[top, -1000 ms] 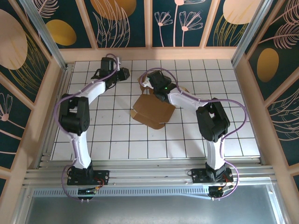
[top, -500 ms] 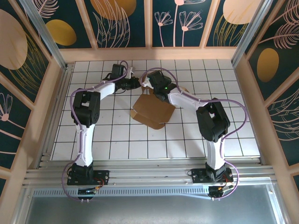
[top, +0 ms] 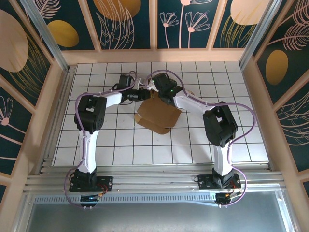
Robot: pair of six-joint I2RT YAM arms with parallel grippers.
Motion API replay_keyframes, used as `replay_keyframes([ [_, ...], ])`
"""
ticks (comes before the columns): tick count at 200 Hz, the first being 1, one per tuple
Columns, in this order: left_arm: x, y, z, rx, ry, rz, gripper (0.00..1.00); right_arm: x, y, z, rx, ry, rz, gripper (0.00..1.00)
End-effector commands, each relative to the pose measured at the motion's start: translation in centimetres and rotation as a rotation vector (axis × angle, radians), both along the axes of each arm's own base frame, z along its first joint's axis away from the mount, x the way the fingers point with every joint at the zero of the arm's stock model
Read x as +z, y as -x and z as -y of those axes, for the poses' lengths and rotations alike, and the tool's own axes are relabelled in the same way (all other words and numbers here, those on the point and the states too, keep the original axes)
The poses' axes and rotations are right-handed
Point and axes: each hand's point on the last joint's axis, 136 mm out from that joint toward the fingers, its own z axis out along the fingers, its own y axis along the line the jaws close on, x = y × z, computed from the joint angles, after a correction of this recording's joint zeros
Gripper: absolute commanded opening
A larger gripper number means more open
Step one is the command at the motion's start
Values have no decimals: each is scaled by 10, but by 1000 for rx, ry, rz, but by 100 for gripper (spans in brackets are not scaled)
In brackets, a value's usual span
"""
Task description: Fold the paper box
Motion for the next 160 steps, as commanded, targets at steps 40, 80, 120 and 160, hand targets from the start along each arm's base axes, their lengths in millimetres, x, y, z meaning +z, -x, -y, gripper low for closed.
replay_keyframes([
  [40,28,15,32,-72,104,56,23,-16,11,-13,34,-42,-78,48],
  [80,33,23,55,-84,134,90,22,-20,15,-16,41,-74,-103,49],
  [120,47,30,46,-60,113,158,25,-24,17,-13,40,-68,-114,49],
  [160,78,36,29,-35,8,279,29,-17,15,-11,35,-59,-96,49],
])
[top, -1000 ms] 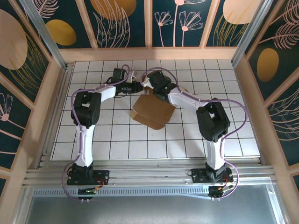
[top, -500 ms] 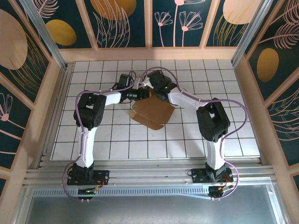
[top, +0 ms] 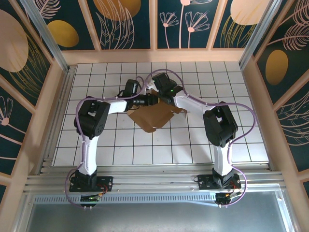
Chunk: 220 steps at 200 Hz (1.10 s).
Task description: Fold the paper box
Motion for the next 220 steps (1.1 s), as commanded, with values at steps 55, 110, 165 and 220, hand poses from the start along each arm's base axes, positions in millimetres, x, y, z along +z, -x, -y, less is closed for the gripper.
replay_keyframes([
  [55,80,12,-49,59,-200,392,31,-12,14,-5,41,-2,-73,49],
  [110,78,-29,-105,187,-390,582,31,-11,13,-6,40,-6,-75,49],
  [165,61,-61,-64,-82,-319,681,40,-8,14,-6,43,-12,-73,49],
  [220,35,-60,-37,-303,-243,743,59,-7,15,-6,44,-11,-72,49],
])
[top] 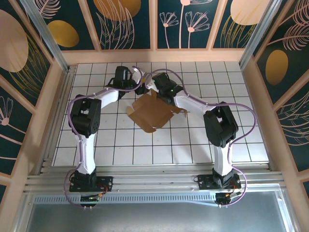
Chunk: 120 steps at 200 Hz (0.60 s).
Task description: Fold the paper box
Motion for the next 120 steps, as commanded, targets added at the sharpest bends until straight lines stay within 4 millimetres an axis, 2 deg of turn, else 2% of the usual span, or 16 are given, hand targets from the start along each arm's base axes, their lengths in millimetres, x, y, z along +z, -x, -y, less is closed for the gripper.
replay_keyframes([
  [1,-8,18,16,-188,5,27,59,-8,12,-3,30,3,-61,49],
  [54,-11,10,29,-269,40,37,58,-7,12,-2,36,-1,-62,49],
  [120,-15,-4,45,-327,91,-30,51,-13,17,-7,55,-33,-96,49],
])
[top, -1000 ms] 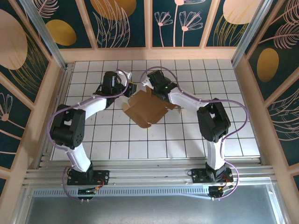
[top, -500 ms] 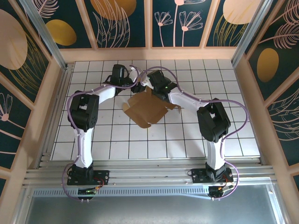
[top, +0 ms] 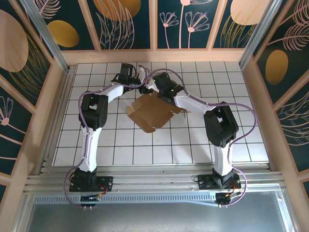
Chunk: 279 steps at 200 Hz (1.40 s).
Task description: Fold the paper box
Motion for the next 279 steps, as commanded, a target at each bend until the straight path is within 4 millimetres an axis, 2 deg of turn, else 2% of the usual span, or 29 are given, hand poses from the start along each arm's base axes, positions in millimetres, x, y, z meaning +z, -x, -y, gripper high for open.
replay_keyframes([
  [1,4,5,10,-67,30,-2,50,-12,17,-6,44,-19,-86,49],
  [35,-2,-3,18,-31,-14,-9,33,-10,20,-13,57,-72,-102,49],
  [57,-4,-5,21,1,-42,5,21,1,24,-20,66,-138,-116,53],
  [77,-6,-6,21,34,-53,17,12,16,35,-30,91,-238,-168,68],
  [100,-5,-6,19,51,-54,26,8,45,49,-42,110,-392,-238,78],
  [127,-5,-7,19,58,-55,29,6,91,59,-52,128,-648,-320,83],
  [144,-5,-7,18,60,-56,33,5,122,56,-44,103,-827,-346,83],
  [149,-5,-6,19,59,-57,33,4,130,59,-47,111,-880,-363,84],
  [156,-5,-6,19,61,-57,34,4,140,50,-33,80,-963,-371,85],
  [171,-4,-5,19,66,-57,41,3,154,44,-21,55,-1134,-422,87],
  [180,-5,-5,18,71,-59,43,3,154,37,-12,18,-1208,-439,87],
  [193,-4,-5,18,78,-61,52,3,143,23,3,-79,-1271,-453,87],
  [209,-4,-3,18,87,-65,65,3,119,8,17,-207,-1311,-496,82],
  [218,-4,-2,18,90,-68,68,8,103,3,22,-266,-1311,-526,79],
  [228,-4,-2,19,95,-70,67,21,86,-1,23,-309,-1305,-564,76],
  [241,-5,-3,19,102,-73,63,28,71,-1,22,-330,-1304,-604,73],
  [279,-7,-10,20,125,-88,54,29,45,1,16,-349,-1308,-678,69],
])
